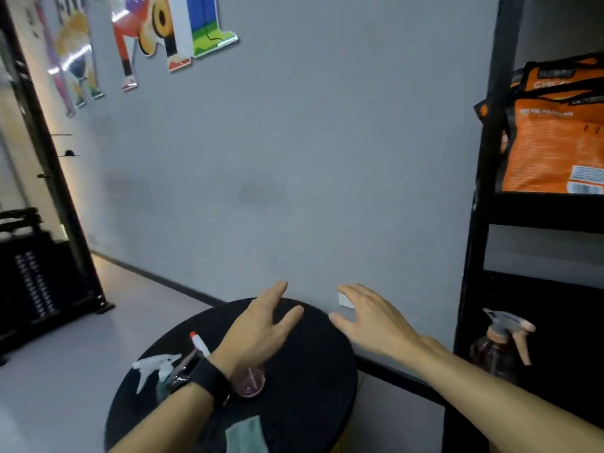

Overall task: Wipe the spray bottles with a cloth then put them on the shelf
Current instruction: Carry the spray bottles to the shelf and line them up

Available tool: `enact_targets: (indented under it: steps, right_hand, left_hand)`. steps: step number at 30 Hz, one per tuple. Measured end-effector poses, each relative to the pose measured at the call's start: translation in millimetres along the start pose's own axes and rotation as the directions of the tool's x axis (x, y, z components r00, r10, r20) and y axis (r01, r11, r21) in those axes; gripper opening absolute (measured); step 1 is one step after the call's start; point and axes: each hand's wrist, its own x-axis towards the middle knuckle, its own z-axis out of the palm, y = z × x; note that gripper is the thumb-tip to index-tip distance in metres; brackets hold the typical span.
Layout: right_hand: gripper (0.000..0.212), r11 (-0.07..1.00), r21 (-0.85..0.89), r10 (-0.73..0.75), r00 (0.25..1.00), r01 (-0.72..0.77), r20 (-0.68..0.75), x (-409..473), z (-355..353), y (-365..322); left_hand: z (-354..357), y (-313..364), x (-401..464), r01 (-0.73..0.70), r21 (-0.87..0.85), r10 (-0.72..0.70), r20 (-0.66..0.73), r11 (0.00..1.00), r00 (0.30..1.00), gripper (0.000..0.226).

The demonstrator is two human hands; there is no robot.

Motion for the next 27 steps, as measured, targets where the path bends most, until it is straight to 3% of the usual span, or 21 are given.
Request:
enact_targets:
  steps: [6, 9, 14, 17, 20, 23, 27]
  right_hand:
    - [0.064, 0.999, 0.014, -0.040, 0.988, 0.039, 0.148, 25, 74, -23]
    - [0.062, 0.999, 0.030, -0.040, 0.975, 0.034, 0.217, 38, 111, -26]
    - [0.046, 0.998, 0.060, -0.019, 0.959, 0.002, 0.281, 61, 166, -27]
    - [0.039, 0.998, 0.066, -0.002, 0.953, -0.019, 0.304, 75, 193, -24]
    - [0.035, 0.995, 0.093, 0.008, 0.946, -0.041, 0.323, 93, 218, -19]
    - [0.039, 0.979, 0.178, 0.028, 0.937, -0.095, 0.348, 110, 238, -18]
    - [0.063, 0.925, 0.339, 0.030, 0.921, -0.173, 0.388, 125, 261, -23]
  left_hand:
    - [2, -74, -28, 0.142, -0.011, -0.142, -0.005, 0.990, 0.990, 0.063]
    - [3, -98, -38, 0.205, -0.044, -0.205, 0.016, 0.978, 0.979, 0.019]
    - [16, -137, -44, 0.294, -0.045, -0.292, 0.037, 0.955, 0.956, 0.020]
    - [29, -160, -43, 0.319, -0.080, -0.317, 0.039, 0.944, 0.948, 0.042]
    - [44, -181, -37, 0.335, -0.084, -0.331, 0.054, 0.939, 0.942, 0.046]
    - [59, -201, -26, 0.349, -0.083, -0.345, 0.058, 0.933, 0.937, 0.050]
    - [75, -224, -13, 0.357, -0.099, -0.353, 0.056, 0.929, 0.934, 0.053]
